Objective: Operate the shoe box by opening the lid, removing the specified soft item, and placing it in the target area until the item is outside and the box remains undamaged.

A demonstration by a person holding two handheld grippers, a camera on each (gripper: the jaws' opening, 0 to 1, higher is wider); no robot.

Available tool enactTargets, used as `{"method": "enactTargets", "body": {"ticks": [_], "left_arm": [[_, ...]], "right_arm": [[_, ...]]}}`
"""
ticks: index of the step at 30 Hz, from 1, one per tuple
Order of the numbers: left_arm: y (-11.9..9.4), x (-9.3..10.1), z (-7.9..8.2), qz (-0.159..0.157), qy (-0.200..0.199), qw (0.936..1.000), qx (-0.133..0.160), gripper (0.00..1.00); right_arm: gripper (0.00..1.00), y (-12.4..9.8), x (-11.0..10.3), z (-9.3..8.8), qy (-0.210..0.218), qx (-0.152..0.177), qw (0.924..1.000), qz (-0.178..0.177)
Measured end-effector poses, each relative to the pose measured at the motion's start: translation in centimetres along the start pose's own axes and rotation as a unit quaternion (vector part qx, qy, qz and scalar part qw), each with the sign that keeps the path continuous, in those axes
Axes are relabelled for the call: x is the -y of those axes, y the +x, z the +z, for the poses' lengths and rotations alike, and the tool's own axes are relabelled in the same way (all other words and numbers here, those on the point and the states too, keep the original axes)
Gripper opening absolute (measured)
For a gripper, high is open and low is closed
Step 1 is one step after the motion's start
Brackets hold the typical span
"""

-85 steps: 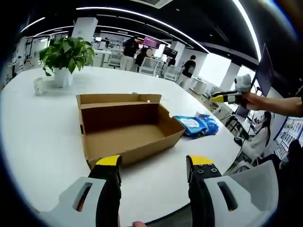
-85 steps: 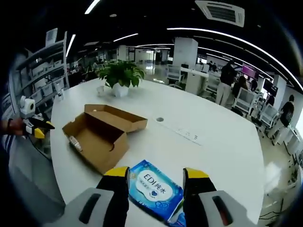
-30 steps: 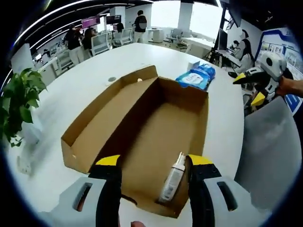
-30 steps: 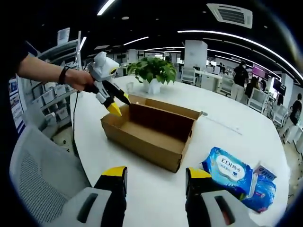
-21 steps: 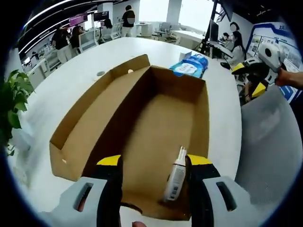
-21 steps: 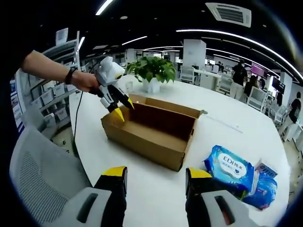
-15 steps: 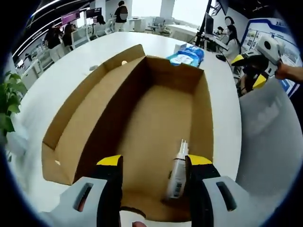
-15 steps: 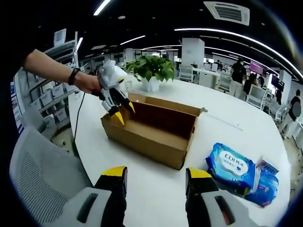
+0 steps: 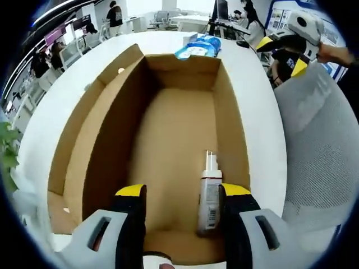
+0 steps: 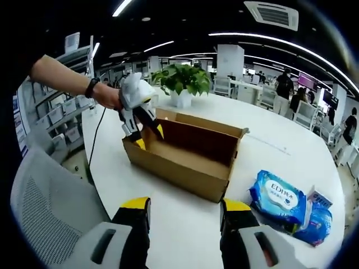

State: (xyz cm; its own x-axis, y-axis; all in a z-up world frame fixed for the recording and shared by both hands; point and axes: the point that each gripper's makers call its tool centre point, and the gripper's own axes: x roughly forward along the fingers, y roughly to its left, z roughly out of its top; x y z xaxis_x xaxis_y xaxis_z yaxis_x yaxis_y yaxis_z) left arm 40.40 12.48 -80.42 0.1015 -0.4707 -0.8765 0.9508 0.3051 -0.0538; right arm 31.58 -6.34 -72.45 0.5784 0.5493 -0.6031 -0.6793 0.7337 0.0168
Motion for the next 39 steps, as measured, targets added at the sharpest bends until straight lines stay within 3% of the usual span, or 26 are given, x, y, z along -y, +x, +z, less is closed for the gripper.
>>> {"method": "enactTargets", "body": {"ticks": [9,15,23,30,39], "left_arm": [[1.7,0.8,-0.5,-0.019,0.023,0.9991,-0.029,0.5],[1.7,1.0,-0.3,-0.024,0.033,0.9986,-0.032,0.51],[1.2,0.2,-0.3,-0.008,0.029,0.9991,-0.031,0.52],[1.2,1.3,-0.4,-0.029,0.029,0.9988,-0.028,0.49],[1.3,0.4,-0.3,-0.016,0.037,0.9987,-0.033,0.48]], "right_arm": [[0.48,0.3,-0.9,-0.7,0.004,-0.009,0.9999,0.004],[0.48,0.4,-0.9,-0.7,0.012,-0.006,0.9999,0.001],[0.48,0.5,-1.2,-1.2,0.019,-0.008,0.9998,0.007],[0.49,0.6,-1.5,-1.4,0.02,-0.009,0.9997,0.013],[0.49,1.1,-2.0,-1.3,0.018,-0.011,0.9996,0.018]]}}
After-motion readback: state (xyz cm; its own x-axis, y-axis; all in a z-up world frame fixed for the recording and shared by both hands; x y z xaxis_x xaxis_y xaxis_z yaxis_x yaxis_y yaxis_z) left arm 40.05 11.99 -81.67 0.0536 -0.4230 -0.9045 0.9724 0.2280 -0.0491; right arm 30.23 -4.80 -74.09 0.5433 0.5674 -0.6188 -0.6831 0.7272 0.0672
